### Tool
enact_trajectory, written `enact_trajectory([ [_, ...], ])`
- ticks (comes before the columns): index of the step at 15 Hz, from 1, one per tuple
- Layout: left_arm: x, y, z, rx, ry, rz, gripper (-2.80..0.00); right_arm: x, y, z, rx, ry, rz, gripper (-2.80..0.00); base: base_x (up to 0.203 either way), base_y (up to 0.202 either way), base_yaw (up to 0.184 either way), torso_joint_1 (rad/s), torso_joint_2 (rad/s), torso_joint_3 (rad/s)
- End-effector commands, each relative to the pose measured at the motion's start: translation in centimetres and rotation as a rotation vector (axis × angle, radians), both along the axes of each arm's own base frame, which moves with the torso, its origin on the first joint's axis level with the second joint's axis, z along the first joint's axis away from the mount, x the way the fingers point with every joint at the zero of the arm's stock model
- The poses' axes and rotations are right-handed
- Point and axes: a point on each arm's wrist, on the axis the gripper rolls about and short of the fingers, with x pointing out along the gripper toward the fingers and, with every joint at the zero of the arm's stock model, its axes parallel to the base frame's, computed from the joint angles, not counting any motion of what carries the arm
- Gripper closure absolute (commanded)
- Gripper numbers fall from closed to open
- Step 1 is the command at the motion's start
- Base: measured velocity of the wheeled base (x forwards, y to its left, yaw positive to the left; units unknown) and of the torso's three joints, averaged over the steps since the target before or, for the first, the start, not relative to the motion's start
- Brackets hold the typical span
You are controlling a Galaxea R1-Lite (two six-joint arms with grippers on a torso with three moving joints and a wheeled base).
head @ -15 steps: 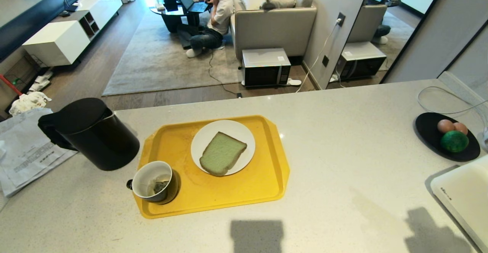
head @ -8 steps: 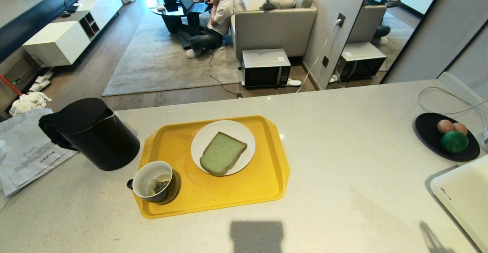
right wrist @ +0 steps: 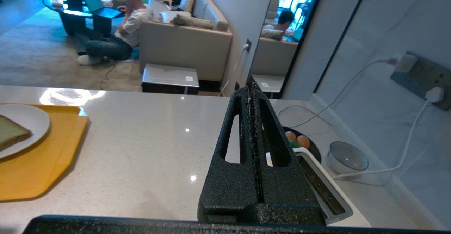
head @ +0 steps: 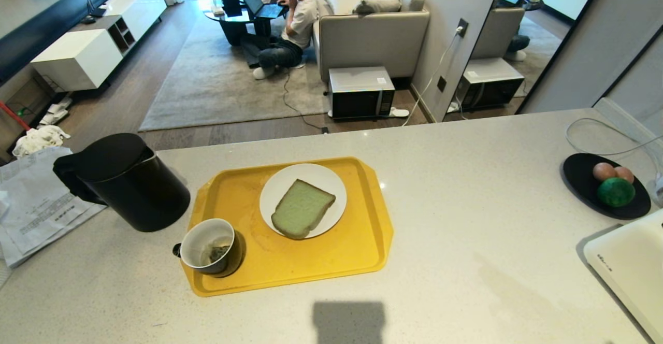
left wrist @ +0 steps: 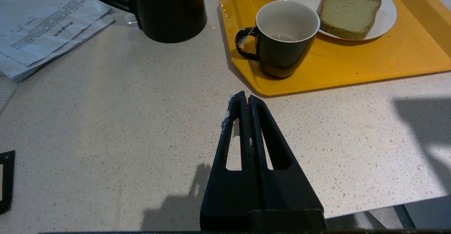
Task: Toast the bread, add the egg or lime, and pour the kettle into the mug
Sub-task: Pick up the egg
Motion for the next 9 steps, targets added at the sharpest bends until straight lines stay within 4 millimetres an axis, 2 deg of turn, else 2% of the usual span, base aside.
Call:
enact_trajectory([
  [1, 0.0, 0.0, 0.0, 0.001, 0.000, 0.000, 0.00, 1.5, 0.0, -1.9, -0.045, -0.015, -0.023, 0.00, 0.000, 0.000, 0.000, 0.000, 0.00, 0.000],
  [4, 0.0, 0.0, 0.0, 0.001, 0.000, 0.000, 0.00, 4.2, 0.1, -6.1, -0.114, 0.003, -0.022, 0.00, 0.000, 0.000, 0.000, 0.000, 0.00, 0.000],
  [5, 0.0, 0.0, 0.0, 0.001, 0.000, 0.000, 0.00, 4.7, 0.1, -7.2, -0.087, 0.045, 0.011, 0.00, 0.000, 0.000, 0.000, 0.000, 0.00, 0.000],
  [6, 0.0, 0.0, 0.0, 0.001, 0.000, 0.000, 0.00, 4.9, 0.2, -7.8, -0.037, 0.099, 0.056, 0.00, 0.000, 0.000, 0.000, 0.000, 0.00, 0.000],
  [9, 0.0, 0.0, 0.0, -0.001, 0.000, 0.000, 0.00, 5.3, 0.4, -9.3, -0.063, 0.258, 0.144, 0.00, 0.000, 0.000, 0.000, 0.000, 0.00, 0.000],
])
